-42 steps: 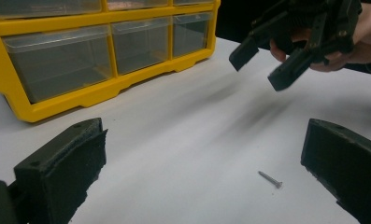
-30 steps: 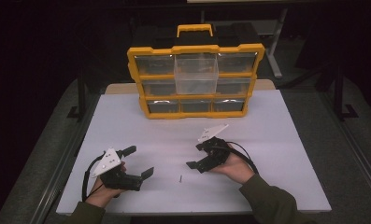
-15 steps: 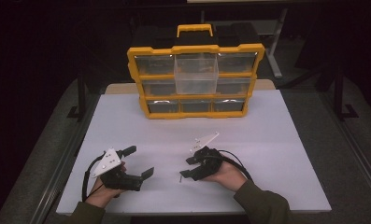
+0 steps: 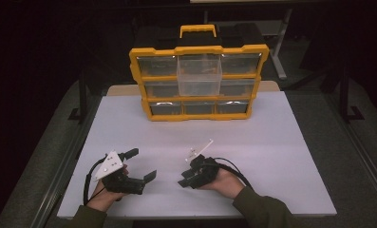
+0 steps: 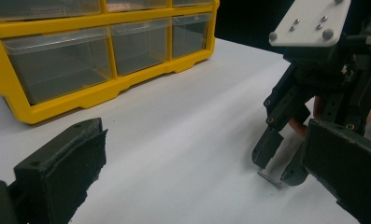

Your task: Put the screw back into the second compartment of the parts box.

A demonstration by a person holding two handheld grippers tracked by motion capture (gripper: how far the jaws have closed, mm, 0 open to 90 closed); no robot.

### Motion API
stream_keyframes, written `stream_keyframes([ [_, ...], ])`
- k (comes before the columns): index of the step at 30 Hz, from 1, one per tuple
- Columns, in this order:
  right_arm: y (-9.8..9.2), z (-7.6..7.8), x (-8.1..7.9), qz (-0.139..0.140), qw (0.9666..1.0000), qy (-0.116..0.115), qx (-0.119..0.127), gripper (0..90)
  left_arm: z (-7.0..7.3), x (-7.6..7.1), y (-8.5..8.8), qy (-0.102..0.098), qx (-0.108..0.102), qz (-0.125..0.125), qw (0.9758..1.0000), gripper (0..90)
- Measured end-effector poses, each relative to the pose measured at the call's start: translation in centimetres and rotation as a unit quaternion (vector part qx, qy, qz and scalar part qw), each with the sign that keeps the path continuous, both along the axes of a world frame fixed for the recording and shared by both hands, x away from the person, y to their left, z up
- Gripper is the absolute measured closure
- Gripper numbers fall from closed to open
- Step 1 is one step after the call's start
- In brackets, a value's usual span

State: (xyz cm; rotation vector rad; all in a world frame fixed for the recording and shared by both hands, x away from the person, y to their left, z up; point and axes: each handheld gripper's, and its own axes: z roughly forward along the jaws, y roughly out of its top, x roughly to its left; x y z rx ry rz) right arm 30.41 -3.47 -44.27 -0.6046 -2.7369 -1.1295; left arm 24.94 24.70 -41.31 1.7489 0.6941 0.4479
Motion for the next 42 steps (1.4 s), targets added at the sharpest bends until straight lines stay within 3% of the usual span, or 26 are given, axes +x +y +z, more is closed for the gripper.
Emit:
stream_keyframes([
  [13, 0.7, -0.3, -0.2, -0.01, 0.9999, 0.0, -0.012, 67.2, 0.0, 0.0, -0.1, 0.0, -0.002, -0.001, 1.0, 0.0],
  [21, 0.8, 0.4, 0.5, 0.002, 0.999, -0.044, -0.001, 66.0, 0.0, 0.0, -0.1, -0.001, 0.002, -0.002, 1.0, 0.0],
  [26, 1.7, 0.0, 1.3, 0.013, 0.9989, -0.044, 0.01, 67.4, 0.0, 0.0, -0.1, 0.0, 0.0, -0.001, 1.0, 0.0],
  [29, 2.1, -0.6, 1.3, 0.023, 0.9988, -0.042, 0.007, 70.5, -0.1, 0.0, -0.1, 0.0, -0.001, -0.001, 1.0, 0.0],
  [33, 2.1, -0.8, 1.2, 0.025, 0.9981, -0.056, 0.0, 79.3, 0.0, 0.1, 0.0, -0.001, 0.001, -0.001, 1.0, 0.0],
  [35, 2.1, -0.9, 1.1, 0.031, 0.9969, -0.073, 0.0, 83.3, -0.1, 0.0, -0.1, -0.001, -0.001, -0.001, 1.0, 0.0],
  [37, 2.1, -0.8, 1.0, 0.028, 0.9972, -0.069, -0.001, 86.5, 0.0, 0.0, -0.1, 0.0, 0.002, -0.002, 1.0, 0.0],
  [42, 2.1, -0.9, 1.0, 0.031, 0.9968, -0.073, 0.002, 87.3, 0.0, 0.1, 0.0, -0.002, 0.0, -0.002, 1.0, 0.0],
])
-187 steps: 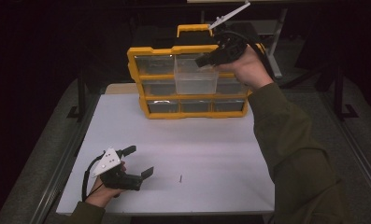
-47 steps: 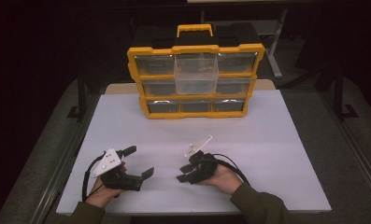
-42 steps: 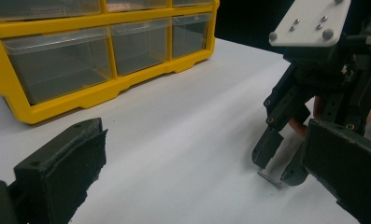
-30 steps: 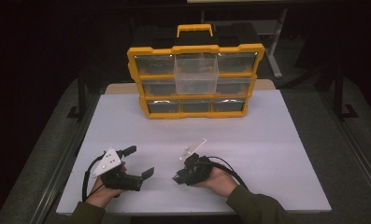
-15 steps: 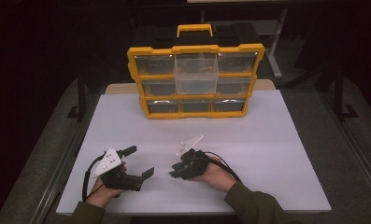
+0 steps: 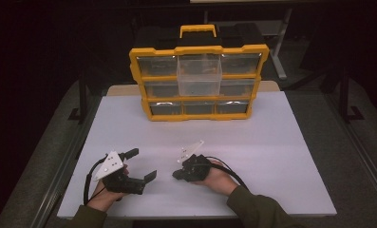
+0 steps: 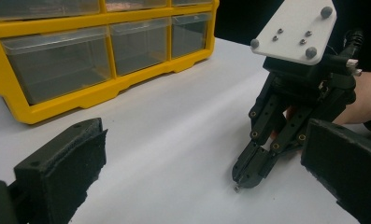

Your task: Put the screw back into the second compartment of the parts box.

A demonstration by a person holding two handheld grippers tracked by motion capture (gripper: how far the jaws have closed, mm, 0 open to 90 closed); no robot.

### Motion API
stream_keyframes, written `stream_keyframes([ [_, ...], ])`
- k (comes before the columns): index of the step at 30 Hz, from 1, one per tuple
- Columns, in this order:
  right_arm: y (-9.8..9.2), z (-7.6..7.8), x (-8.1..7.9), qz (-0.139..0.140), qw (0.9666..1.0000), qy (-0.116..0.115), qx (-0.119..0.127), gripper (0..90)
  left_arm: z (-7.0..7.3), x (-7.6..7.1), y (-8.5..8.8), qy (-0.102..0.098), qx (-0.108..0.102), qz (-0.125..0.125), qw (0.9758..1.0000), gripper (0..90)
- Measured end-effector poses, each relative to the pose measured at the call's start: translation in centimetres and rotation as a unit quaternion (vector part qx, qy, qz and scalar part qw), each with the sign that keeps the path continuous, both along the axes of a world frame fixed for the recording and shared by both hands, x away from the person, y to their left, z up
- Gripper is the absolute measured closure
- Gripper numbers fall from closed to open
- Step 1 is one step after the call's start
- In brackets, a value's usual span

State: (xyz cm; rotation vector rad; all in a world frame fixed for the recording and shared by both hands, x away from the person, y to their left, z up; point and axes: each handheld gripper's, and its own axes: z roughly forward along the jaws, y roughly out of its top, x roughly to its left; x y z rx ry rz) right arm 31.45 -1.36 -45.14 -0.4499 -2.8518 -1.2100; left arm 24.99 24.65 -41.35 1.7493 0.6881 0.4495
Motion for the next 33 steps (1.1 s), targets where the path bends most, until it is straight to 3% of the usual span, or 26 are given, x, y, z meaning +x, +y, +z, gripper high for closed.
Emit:
stream_keyframes([
  [6, 0.0, 0.1, 0.0, 0.001, 1.0, 0.004, -0.003, 87.4, 0.0, 0.0, 0.1, 0.0, 0.0, 0.001, 1.0, 0.0],
  [10, -0.2, 0.7, 0.1, 0.009, 0.9999, -0.007, 0.003, 87.3, 0.0, 0.0, 0.0, 0.001, -0.001, 0.001, 1.0, 0.0],
  [25, -1.8, 4.2, 0.6, -0.001, 1.0, 0.005, 0.005, 87.3, 0.0, 0.0, 0.1, 0.0, 0.001, 0.001, 1.0, 0.0],
  [28, -2.2, 4.8, 0.9, 0.0, 1.0, -0.004, 0.005, 87.3, 0.0, 0.0, 0.0, 0.001, 0.0, 0.002, 1.0, 0.0],
  [33, -3.0, 6.1, 1.3, -0.007, 0.9999, -0.001, 0.01, 87.3, 0.0, 0.0, 0.1, 0.001, 0.0, 0.002, 1.0, 0.0],
])
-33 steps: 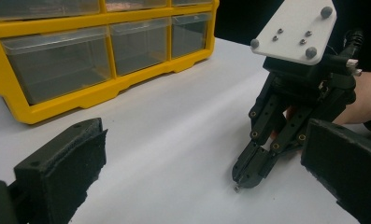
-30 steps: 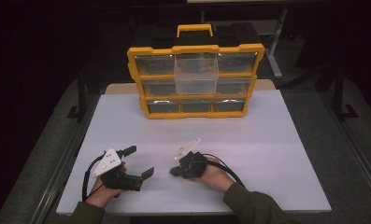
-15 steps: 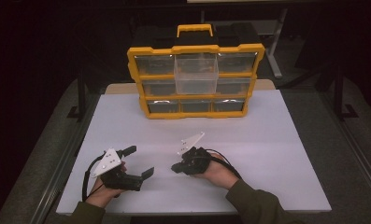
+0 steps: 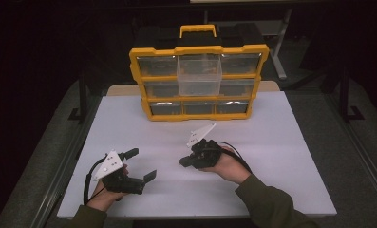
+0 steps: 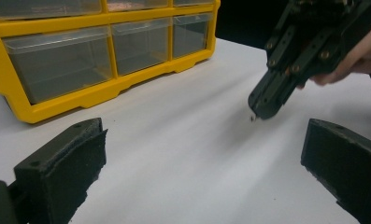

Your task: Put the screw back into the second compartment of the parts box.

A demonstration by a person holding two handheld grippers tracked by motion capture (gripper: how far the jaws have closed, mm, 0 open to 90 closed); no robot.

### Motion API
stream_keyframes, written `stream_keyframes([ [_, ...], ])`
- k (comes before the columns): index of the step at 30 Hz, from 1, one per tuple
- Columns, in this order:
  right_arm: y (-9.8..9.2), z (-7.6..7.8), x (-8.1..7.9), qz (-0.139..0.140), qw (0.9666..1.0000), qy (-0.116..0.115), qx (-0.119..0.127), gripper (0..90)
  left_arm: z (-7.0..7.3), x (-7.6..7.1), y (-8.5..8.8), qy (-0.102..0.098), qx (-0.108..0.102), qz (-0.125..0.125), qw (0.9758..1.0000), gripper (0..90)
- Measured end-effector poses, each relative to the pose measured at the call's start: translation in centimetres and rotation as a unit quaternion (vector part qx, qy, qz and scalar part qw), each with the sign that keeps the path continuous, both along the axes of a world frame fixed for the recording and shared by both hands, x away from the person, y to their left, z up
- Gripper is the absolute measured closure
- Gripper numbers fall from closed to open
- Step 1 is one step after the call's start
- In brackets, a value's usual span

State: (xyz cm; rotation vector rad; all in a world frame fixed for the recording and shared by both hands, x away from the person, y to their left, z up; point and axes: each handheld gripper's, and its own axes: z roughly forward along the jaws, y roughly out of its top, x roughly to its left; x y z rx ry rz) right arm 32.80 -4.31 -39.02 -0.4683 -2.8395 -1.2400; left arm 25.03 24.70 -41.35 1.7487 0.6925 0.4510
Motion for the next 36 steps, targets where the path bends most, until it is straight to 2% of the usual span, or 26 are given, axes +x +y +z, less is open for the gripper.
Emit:
stream_keyframes([
  [12, -1.9, 3.8, 1.3, -0.011, 0.9999, -0.012, 0.005, 87.3, 0.0, 0.0, 0.0, 0.0, 0.001, 0.0, 1.0, 0.0],
  [14, -2.0, 4.3, 1.5, -0.011, 0.9998, -0.015, -0.001, 87.3, 0.0, 0.0, 0.0, -0.001, 0.001, 0.0, 1.0, 0.0],
  [24, -2.9, 7.1, 2.3, -0.02, 0.9995, -0.022, 0.005, 87.3, 0.0, 0.1, 0.0, -0.005, 0.001, -0.002, 1.0, 0.0],
  [27, -3.1, 8.1, 2.6, -0.025, 0.9994, -0.022, 0.015, 87.3, 0.0, 0.1, 0.1, -0.003, 0.004, -0.001, 1.0, 0.0],
  [28, -3.3, 8.5, 2.8, -0.023, 0.9993, -0.029, 0.013, 87.3, 0.0, 0.1, 0.1, -0.002, 0.005, -0.001, 1.0, 0.0],
  [36, -3.7, 10.9, 3.3, -0.028, 0.9988, -0.036, 0.017, 87.3, 0.0, 0.1, 0.1, -0.003, 0.009, -0.002, 1.0, 0.0],
])
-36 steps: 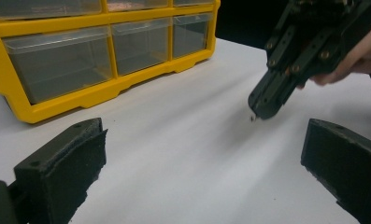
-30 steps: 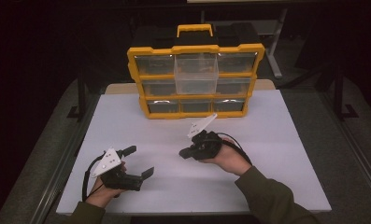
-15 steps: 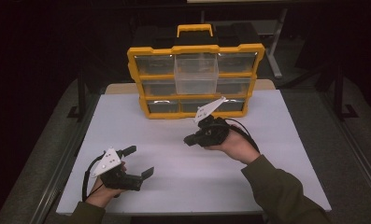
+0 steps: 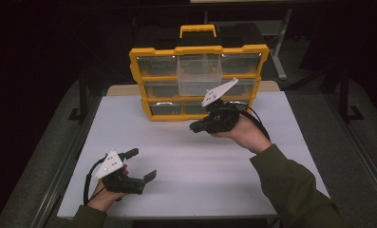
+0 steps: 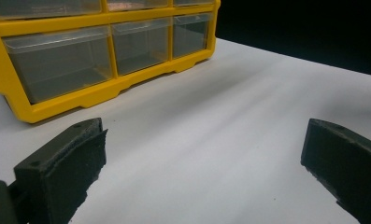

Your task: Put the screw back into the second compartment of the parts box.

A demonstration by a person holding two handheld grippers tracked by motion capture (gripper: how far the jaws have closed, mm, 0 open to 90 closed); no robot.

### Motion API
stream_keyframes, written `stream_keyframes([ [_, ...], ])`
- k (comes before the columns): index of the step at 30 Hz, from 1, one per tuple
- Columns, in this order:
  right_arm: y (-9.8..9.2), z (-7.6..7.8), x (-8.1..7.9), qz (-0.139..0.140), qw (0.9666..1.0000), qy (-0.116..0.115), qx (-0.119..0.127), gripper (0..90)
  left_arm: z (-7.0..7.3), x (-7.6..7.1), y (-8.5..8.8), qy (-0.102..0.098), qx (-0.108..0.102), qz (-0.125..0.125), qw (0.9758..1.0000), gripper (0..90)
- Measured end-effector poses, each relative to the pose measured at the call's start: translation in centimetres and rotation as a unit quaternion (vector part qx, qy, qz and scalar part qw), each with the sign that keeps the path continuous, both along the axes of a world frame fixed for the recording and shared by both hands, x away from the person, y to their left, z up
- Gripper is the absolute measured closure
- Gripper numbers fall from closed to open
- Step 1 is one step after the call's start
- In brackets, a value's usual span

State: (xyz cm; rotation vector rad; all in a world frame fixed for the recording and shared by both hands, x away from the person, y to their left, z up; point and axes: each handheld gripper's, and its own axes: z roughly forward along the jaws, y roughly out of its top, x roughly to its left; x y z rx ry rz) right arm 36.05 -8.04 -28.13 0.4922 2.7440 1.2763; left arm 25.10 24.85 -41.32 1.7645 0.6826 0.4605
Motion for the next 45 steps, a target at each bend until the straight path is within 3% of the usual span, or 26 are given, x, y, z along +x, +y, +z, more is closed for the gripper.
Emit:
stream_keyframes([
  [16, -1.0, 4.7, 1.4, -0.004, 0.9996, -0.014, 0.023, 87.3, 0.0, 0.0, -0.1, 0.004, -0.005, 0.002, 1.0, 0.0],
  [22, -1.4, 6.3, 2.0, -0.007, 0.9993, -0.018, 0.033, 87.3, -0.1, 0.0, -0.2, 0.005, -0.017, 0.005, 0.9998, 0.0],
  [28, -1.9, 8.0, 2.5, -0.013, 0.9985, -0.029, 0.045, 87.3, 0.0, 0.0, -0.1, 0.004, -0.007, 0.003, 1.0, 0.0],
  [38, -2.6, 10.5, 3.7, -0.037, 0.9969, -0.036, 0.06, 87.3, 0.0, 0.0, 0.1, 0.004, -0.003, 0.003, 1.0, 0.0],
  [45, -3.0, 11.4, 5.0, -0.06, 0.995, -0.036, 0.071, 87.3, 0.1, -0.1, 0.1, 0.003, -0.001, 0.004, 1.0, 0.0],
])
